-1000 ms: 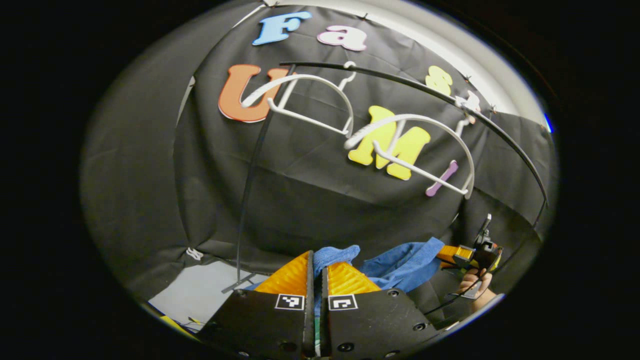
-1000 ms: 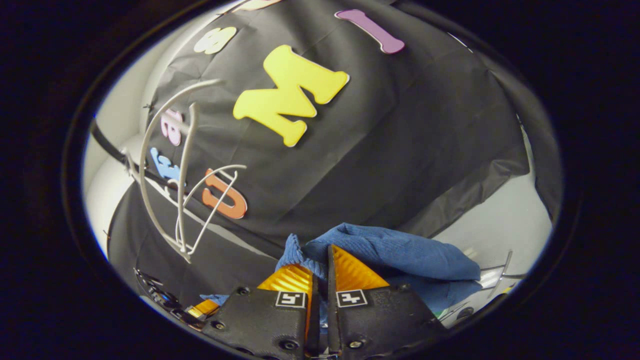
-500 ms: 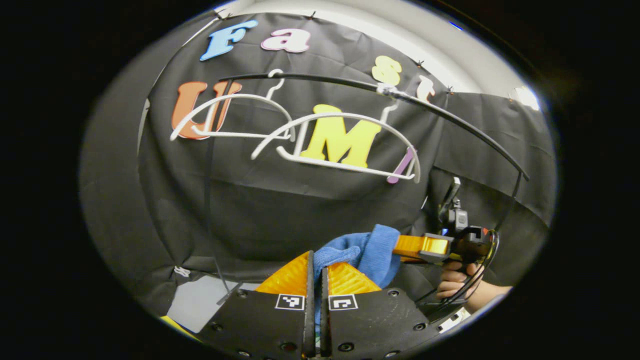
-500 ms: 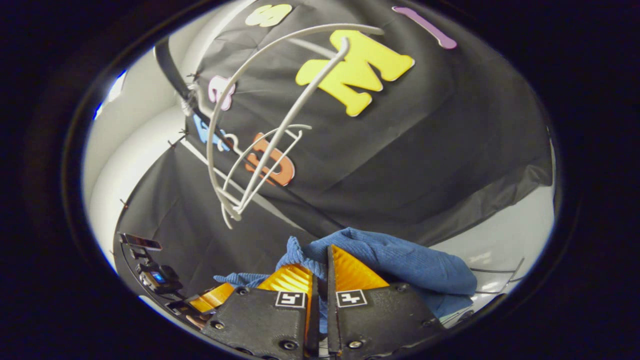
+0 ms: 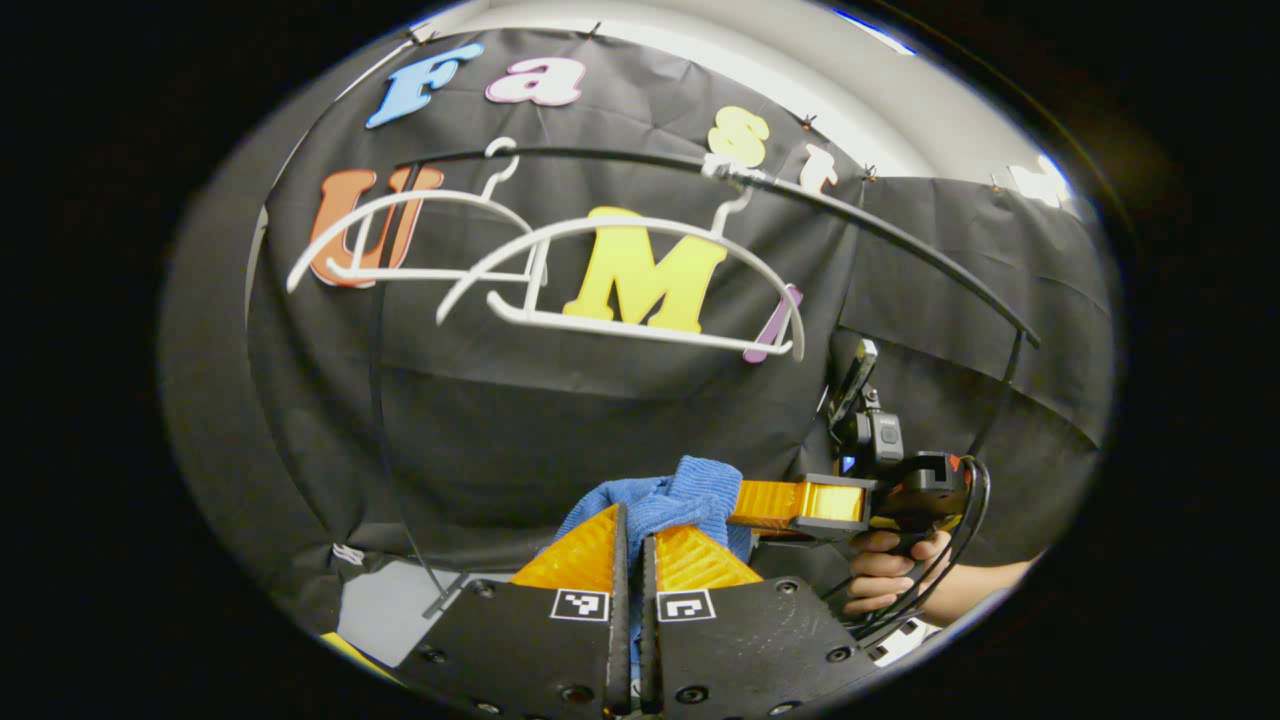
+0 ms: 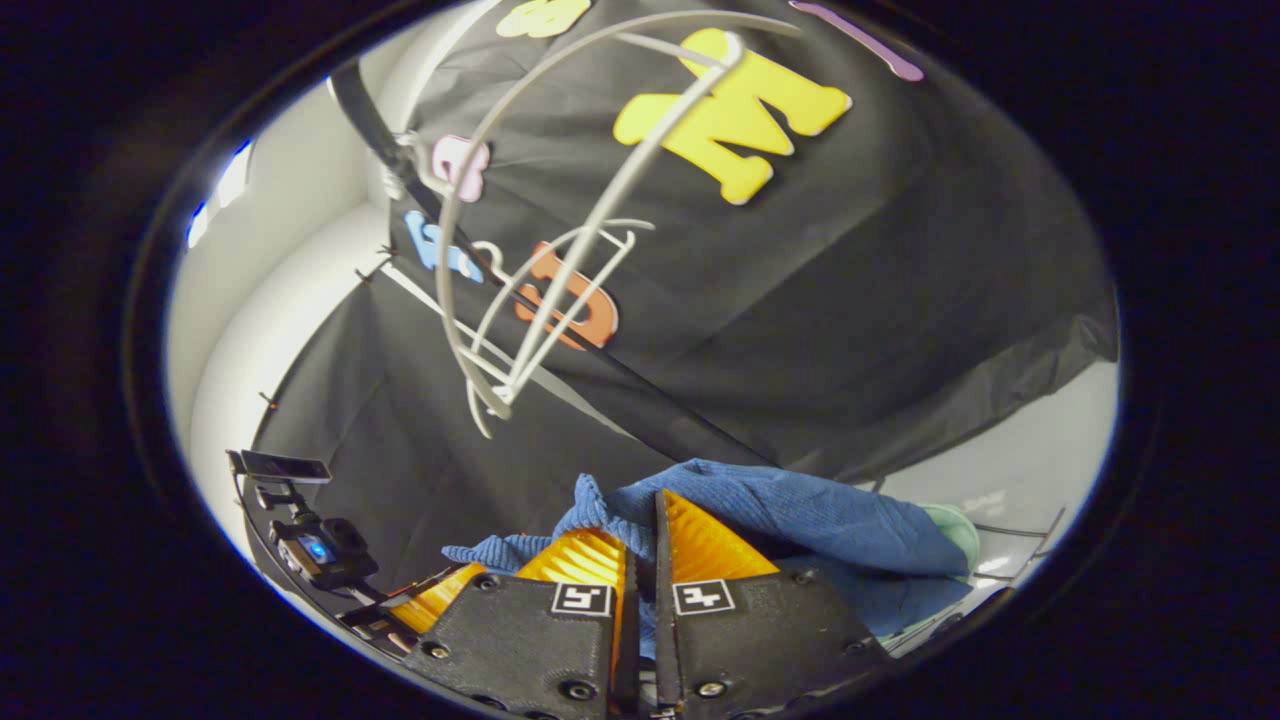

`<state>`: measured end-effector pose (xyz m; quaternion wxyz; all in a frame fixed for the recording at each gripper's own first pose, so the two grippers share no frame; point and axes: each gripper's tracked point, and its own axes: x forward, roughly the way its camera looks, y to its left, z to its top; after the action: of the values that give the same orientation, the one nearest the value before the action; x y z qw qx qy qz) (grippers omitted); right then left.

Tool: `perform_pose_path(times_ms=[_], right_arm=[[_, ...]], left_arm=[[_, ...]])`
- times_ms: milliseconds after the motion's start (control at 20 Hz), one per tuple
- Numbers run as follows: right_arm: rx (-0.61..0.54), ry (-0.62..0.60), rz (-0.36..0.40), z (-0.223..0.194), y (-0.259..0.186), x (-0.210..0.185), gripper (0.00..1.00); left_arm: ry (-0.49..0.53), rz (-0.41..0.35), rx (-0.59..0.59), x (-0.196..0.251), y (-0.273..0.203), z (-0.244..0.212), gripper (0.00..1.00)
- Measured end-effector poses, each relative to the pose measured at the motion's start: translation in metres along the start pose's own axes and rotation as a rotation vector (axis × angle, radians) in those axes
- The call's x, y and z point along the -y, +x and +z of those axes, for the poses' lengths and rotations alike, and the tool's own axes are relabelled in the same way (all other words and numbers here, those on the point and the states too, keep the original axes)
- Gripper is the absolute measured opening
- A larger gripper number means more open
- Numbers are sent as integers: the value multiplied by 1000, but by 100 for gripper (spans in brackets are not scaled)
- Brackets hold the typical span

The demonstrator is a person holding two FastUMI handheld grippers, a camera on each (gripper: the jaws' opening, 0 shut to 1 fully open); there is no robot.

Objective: Grasp the clothes on the hanger with both hands and then place them into the laundry hamper below.

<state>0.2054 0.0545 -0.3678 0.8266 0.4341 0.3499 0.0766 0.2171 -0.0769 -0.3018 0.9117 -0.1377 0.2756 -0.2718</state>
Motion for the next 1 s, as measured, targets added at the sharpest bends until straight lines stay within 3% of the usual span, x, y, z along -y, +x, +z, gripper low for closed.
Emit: perform_pose_path(times_ms=[250, 450, 650, 800, 900, 1000], right_arm=[[-110, 55, -140, -36, 31, 67, 10], [-190, 121, -200, -71, 49, 93, 10], [-259, 96, -236, -95, 70, 105, 10], [-317, 17, -274, -107, 77, 110, 10], [-351, -73, -352, -112, 79, 122, 10], [-394, -188, -433, -113, 71, 144, 18]], left_arm=[[-6, 97, -160, -31, 32, -68, 4], [-34, 178, -269, -60, 38, -114, 4], [-62, 227, -326, -84, 37, -140, 4], [-78, 255, -361, -96, 40, -155, 4], [-85, 270, -406, -101, 37, -168, 5], [-107, 291, -465, -104, 29, -180, 10]])
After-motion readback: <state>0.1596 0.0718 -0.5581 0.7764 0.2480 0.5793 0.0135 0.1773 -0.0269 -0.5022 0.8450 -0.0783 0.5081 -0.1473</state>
